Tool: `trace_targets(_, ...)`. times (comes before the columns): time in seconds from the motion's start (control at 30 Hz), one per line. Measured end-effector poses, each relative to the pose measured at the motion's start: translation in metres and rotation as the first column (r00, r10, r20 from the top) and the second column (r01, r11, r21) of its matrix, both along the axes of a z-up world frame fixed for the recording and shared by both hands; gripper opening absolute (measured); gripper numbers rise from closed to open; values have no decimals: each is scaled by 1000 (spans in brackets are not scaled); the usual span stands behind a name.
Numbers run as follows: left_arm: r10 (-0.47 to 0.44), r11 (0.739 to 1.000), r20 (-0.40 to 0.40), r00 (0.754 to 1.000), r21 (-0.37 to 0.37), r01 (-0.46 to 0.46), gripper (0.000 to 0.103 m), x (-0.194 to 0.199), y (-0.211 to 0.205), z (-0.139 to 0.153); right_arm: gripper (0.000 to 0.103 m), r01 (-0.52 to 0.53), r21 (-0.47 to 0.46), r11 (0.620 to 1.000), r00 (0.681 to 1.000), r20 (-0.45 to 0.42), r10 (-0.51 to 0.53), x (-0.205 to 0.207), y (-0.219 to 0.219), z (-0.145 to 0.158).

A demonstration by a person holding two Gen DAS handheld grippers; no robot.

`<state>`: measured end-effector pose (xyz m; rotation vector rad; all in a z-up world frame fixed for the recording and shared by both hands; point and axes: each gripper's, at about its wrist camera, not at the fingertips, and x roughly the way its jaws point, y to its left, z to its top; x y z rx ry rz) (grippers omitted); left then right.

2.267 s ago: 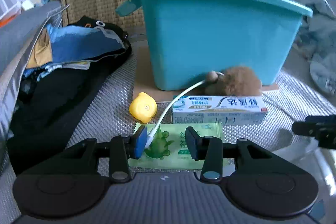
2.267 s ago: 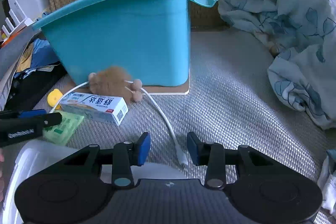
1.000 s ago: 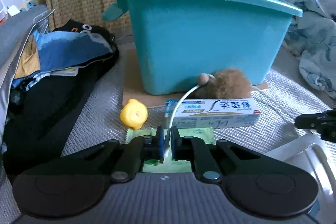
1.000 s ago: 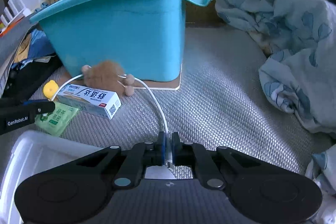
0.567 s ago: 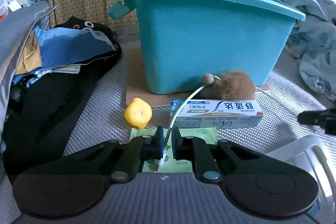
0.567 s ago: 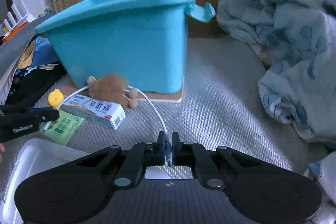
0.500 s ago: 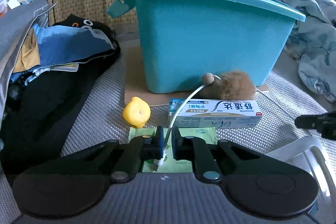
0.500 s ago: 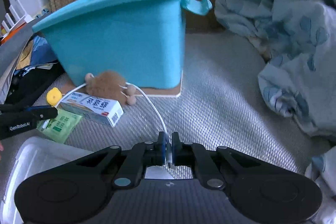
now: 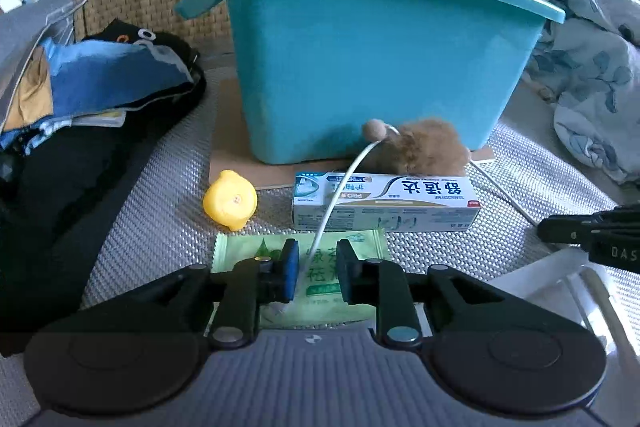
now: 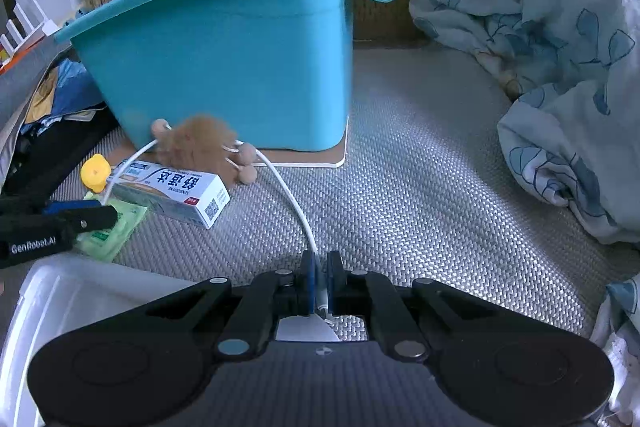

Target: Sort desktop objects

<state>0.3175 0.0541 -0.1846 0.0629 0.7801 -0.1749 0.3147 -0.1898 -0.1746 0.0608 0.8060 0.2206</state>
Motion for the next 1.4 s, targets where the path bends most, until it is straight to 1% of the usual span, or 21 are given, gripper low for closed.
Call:
trace_targets(0.03, 5, 1000, 0, 1000, 4, -5, 11, 0, 0, 0, 7, -1, -2, 1000, 1000, 1, 1, 0, 0, 0)
trace_targets(0.1, 19, 1000, 3, 1000, -5, -19, 9, 1, 4, 1, 6, -3, -11, 1000, 1000, 6, 3, -1, 1, 1)
trace_targets(0.27, 35, 999, 21, 999, 0, -35, 8, 1, 7, 6, 6, 6, -37, 999, 999, 38, -5, -4, 3, 5)
trace_targets(0.43, 3, 1000, 80, 997, 28, -5, 8, -3, -3, 17, 6, 8, -52, 999, 996, 89, -3, -5, 6, 19)
trace_targets(0.5, -10, 1000, 92, 996, 19, 8, 8, -4, -5, 23, 6, 3, -62, 998, 994, 108, 3, -6, 8, 25)
trace_targets(0.57, -13, 1000, 95, 995, 12, 12, 8, -4, -7, 27, 6, -1, -62, 998, 993, 120, 9, -6, 10, 30)
trace_targets(0.7, 15, 1000, 91, 996, -17, -14, 8, -2, 1, 29, 6, 1, -65, 998, 991, 137, 8, -7, 9, 35)
trace_targets(0.8, 39, 999, 72, 997, 2, -39, 10, 2, 8, 24, 6, 2, -70, 998, 989, 149, 8, -8, 8, 40)
trace_targets(0.83, 35, 999, 64, 997, -4, -35, 10, 2, 10, 22, 6, 2, -73, 997, 988, 153, 9, -8, 8, 41)
trace_targets(0.87, 30, 999, 56, 998, -11, -30, 14, 2, 11, 20, 6, 1, -76, 997, 988, 157, 11, -8, 9, 43)
trace_targets(0.9, 26, 1000, 48, 998, -17, -25, 24, 2, 12, 18, 6, 0, -80, 997, 987, 161, 13, -8, 9, 44)
trace_targets(0.93, 20, 1000, 43, 999, -23, -19, 29, 2, 12, 17, 6, -2, -84, 996, 986, 165, 16, -9, 10, 45)
trace_targets(1.0, 10, 1000, 50, 999, -22, -9, 36, 0, 10, 14, 6, -8, -88, 996, 986, 168, 22, -9, 11, 45)
trace_targets(1.13, 3, 1000, 42, 999, 21, -4, 36, -1, 5, 2, 6, -18, -97, 995, 984, 175, 35, -10, 15, 46)
trace_targets(1.2, 14, 1000, 44, 999, 4, -14, 37, -2, 7, -5, 6, -23, -102, 995, 983, 178, 41, -11, 16, 47)
trace_targets(1.23, 25, 1000, 42, 999, -7, -24, 35, -2, 9, -5, 6, -26, -104, 994, 983, 180, 44, -11, 17, 47)
trace_targets(1.27, 35, 999, 40, 999, -18, -35, 23, -1, 10, -5, 6, -28, -107, 994, 982, 181, 47, -12, 18, 47)
trace_targets(1.3, 43, 999, 34, 999, -27, -42, 4, 0, 11, -3, 6, -31, -109, 994, 982, 183, 51, -12, 19, 47)
trace_targets(1.33, 45, 999, 27, 999, -31, -44, 6, 0, 12, -1, 6, -33, -111, 993, 981, 185, 54, -12, 19, 47)
trace_targets(1.4, 47, 998, 40, 998, -37, -45, 4, -1, 14, 3, 6, -38, -116, 992, 980, 188, 60, -13, 21, 48)
